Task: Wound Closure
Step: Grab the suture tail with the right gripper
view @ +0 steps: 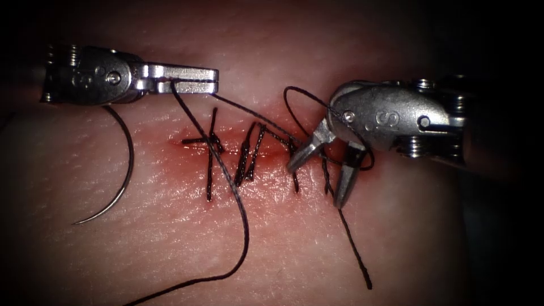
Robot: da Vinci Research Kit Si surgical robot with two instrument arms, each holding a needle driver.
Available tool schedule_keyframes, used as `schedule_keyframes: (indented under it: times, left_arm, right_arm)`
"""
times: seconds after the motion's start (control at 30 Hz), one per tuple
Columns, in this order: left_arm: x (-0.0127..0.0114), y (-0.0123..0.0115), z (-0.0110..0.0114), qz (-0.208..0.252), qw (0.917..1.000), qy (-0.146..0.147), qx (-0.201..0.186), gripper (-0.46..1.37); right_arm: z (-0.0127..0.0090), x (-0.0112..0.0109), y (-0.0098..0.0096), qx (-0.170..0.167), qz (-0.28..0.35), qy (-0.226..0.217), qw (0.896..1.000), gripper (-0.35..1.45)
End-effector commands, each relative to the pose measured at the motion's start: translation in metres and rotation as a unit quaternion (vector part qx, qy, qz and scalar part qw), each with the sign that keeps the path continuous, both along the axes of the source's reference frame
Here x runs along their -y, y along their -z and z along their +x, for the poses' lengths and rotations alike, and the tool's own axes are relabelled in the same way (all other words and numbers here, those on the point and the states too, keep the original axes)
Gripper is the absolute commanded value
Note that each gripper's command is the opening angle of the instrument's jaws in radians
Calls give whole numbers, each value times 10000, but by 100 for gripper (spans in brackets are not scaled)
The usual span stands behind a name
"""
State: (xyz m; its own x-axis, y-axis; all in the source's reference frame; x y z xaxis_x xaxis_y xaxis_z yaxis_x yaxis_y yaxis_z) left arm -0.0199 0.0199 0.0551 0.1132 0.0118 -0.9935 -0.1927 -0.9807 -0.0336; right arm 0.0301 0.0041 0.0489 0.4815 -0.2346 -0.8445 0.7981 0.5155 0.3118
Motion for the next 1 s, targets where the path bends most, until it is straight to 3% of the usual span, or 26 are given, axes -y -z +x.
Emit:
schedule_keyframes:
  times: [0.03, 0.27, 0.67, 1.0]
  left_arm:
    - [0, -1, -1, -3, 10000, -10, -1, -35]
    - [-3, -5, -6, -8, 10000, -8, 11, -35]
    - [-15, -3, -9, 34, 10000, 10, 53, -35]
    - [-14, -4, -10, 30, 10000, 16, 48, -35]
  right_arm:
    - [0, 1, -2, 3, 25, 71, 10000, 99]
    - [4, 6, 4, -379, 29, 408, 9984, 106]
    - [-7, 21, 16, -501, 154, 948, 9941, 100]
    - [-20, 40, 17, -541, 76, 1092, 9925, 101]
